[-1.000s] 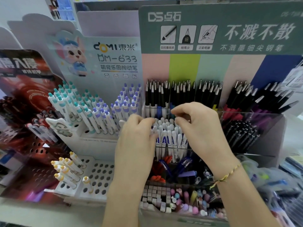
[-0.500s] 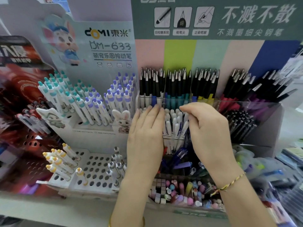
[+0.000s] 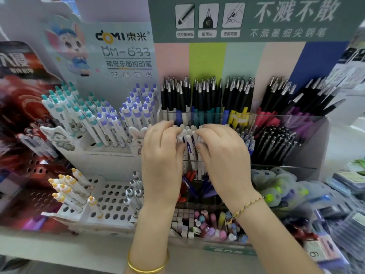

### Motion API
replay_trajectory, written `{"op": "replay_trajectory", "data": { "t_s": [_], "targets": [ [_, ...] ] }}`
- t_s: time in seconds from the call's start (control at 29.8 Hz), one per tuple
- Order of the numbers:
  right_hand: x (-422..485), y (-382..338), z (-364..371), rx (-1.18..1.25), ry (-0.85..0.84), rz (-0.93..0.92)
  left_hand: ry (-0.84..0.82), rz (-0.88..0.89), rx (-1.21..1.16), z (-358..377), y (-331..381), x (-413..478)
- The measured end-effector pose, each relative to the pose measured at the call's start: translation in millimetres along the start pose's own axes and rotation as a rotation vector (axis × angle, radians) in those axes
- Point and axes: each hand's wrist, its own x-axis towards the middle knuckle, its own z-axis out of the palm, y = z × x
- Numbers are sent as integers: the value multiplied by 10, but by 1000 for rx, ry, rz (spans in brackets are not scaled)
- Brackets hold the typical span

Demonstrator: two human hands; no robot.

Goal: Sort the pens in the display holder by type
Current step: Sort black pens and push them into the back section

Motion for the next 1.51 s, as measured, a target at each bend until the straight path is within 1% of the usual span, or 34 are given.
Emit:
{"op": "replay_trajectory", "data": {
  "t_s": [0.07, 0.13, 0.27, 0.37, 0.5, 0.64, 0.84, 0.94, 1.04, 1.17, 1.24, 1.31, 1.44, 1.51],
  "targets": [
    [-4, 21, -11, 2, 2, -9, 65, 12, 77, -10, 65, -70],
    [-14, 29, -24, 36, 8, -3, 72, 1, 94, -1, 160, -165],
    [-66, 49, -151, 120, 110, 87, -38, -44, 81, 95, 272, -320],
    [-126, 76, -252, 93, 156, 122, -83, -92, 93, 141, 336, -344],
    [-170, 105, -294, 176, 66, 189, -111, -179, 51, 153, 434, -314],
    [-217, 87, -268, 203, -3, 181, -140, -244, -20, 178, 488, -304],
    [-179, 28, -224, 213, -46, 205, -137, -330, -148, 228, 534, -338],
    [-132, -33, -240, 201, -122, 229, -145, -335, -217, 204, 541, -340],
    [-92, -75, -270, 220, -222, 257, -157, -342, -216, 196, 556, -334],
    [-71, -99, -301, 240, -264, 261, -150, -318, -190, 170, 569, -318],
    [-58, -94, -271, 252, -264, 257, -112, -312, -179, 179, 525, -299],
    [-68, -61, -232, 266, -243, 262, -77, -293, -116, 200, 476, -288],
    [-139, -6, -236, 238, -138, 250, -51, -208, 35, 226, 443, -296],
    [-149, 9, -242, 198, -89, 258, -4, -190, 41, 209, 444, -282]
  ]
}}
